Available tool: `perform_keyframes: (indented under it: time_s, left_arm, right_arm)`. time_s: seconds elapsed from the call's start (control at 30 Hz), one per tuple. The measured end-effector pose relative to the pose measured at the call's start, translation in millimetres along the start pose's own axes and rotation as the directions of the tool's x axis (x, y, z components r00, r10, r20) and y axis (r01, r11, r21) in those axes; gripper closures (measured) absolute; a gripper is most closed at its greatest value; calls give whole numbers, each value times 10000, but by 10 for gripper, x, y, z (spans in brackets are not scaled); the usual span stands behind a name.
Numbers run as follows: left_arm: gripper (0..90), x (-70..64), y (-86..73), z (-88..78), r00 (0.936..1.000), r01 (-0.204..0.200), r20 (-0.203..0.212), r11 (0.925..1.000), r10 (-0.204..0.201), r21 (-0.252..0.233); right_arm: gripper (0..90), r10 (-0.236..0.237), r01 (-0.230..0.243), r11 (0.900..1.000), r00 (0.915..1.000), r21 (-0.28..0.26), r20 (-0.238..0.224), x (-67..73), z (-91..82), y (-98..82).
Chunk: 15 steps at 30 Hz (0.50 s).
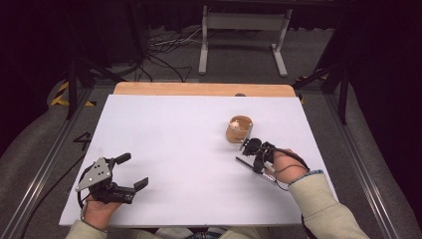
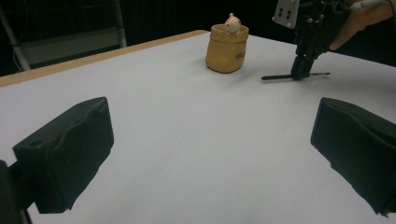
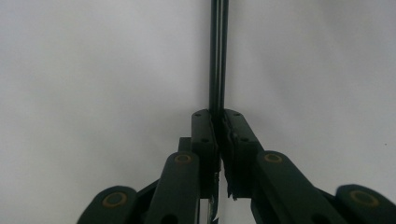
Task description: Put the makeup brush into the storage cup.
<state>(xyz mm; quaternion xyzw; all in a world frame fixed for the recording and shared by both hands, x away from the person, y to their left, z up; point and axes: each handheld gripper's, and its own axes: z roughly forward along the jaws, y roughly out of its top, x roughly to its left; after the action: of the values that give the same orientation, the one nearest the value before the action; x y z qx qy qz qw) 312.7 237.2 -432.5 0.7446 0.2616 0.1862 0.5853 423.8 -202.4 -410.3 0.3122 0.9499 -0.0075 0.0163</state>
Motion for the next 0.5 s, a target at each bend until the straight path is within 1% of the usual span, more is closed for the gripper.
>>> perform_keyframes:
  time_s: [0.03, 0.1, 0.17, 0.2, 0.3, 0.33, 0.5]
  left_arm:
    - [1, -7, 7, 6, 10000, 22, 5, 10000, -22, -14]
    - [1, -6, 18, 17, 9999, 1, 107, 10000, -1, -2]
    - [1, -4, 32, 37, 9998, -120, 171, 9999, 119, 30]
    - [3, -2, 44, 54, 9995, -257, 187, 9997, 257, 35]
    - [3, -10, 75, 95, 9986, -355, 387, 9994, 356, -23]
    - [4, -20, 91, 108, 9984, -295, 481, 9996, 296, -30]
    - [3, -29, 158, 156, 9961, -254, 846, 9995, 268, -180]
  right_arm:
    - [840, -75, 74, 10000, 9999, -54, -78, 3, -29, -3]
    - [840, -226, 224, 9996, 9997, -152, -78, 32, -94, -3]
    - [840, -458, 459, 9988, 9989, -182, 25, 65, -152, 3]
    - [840, -565, 566, 9982, 9984, -216, 75, 85, -187, 8]
    - [840, -818, 826, 9958, 9964, -391, 231, 141, -309, 35]
    - [840, -855, 864, 9953, 9961, -427, 240, 154, -334, 42]
    - [840, -1374, 1396, 9882, 9898, -633, 389, 256, -496, 99]
